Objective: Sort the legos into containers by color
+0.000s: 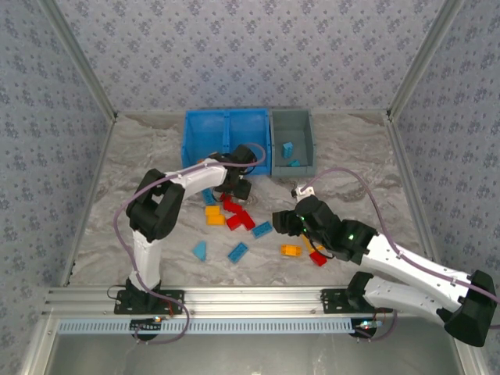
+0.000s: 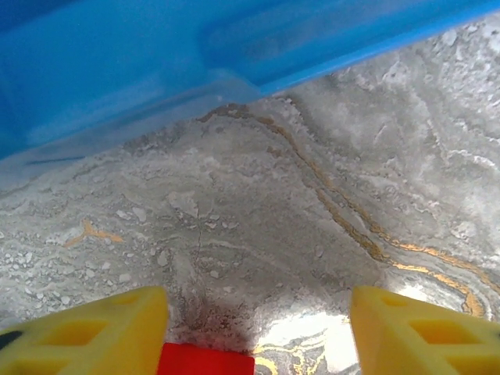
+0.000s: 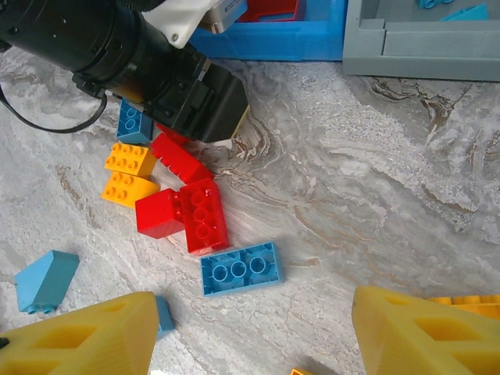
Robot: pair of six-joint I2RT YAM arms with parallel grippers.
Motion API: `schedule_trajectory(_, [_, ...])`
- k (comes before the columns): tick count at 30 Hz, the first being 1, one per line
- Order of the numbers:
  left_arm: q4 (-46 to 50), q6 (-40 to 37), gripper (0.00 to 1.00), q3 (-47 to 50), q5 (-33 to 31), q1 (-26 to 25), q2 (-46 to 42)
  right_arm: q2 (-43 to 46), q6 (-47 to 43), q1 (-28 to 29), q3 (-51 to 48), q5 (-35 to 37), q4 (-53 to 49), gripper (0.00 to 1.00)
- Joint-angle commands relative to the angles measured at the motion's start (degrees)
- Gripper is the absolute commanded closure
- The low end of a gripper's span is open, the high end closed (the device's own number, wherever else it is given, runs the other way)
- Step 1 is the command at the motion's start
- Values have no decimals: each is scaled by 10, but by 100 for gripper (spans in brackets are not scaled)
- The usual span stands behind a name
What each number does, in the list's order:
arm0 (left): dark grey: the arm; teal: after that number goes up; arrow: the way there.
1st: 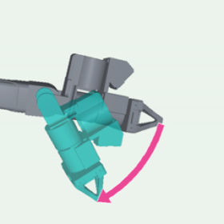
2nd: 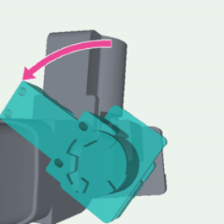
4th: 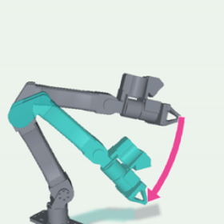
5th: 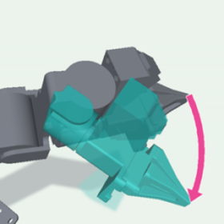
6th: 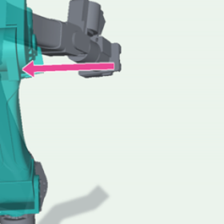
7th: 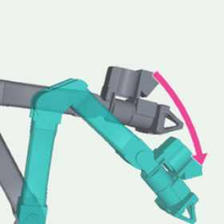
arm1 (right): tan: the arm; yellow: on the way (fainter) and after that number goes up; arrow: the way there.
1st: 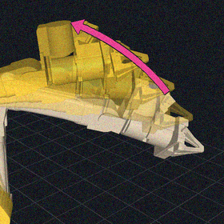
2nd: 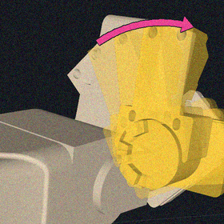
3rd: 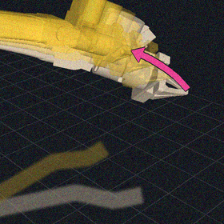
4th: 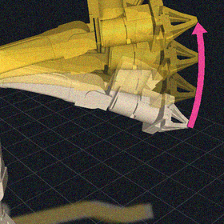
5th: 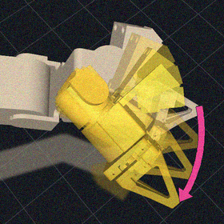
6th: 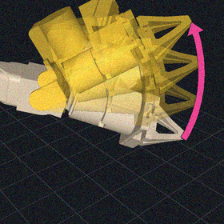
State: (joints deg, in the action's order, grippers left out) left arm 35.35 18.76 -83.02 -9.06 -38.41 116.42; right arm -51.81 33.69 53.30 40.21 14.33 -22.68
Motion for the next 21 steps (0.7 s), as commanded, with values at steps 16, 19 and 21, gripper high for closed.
schedule_trajectory(16, [22, 91, 31, 73, -29, 2, -75, -19, 4, 5, 12, -21, 5, 31])
schedule_trajectory(19, [17, 105, 34, 77, -19, 3, -68, -25, 2, 5, 13, -33, 13, 31])
schedule_trajectory(21, [15, 111, 37, 75, -14, 2, -63, -30, 2, 5, 15, -35, 13, 31])
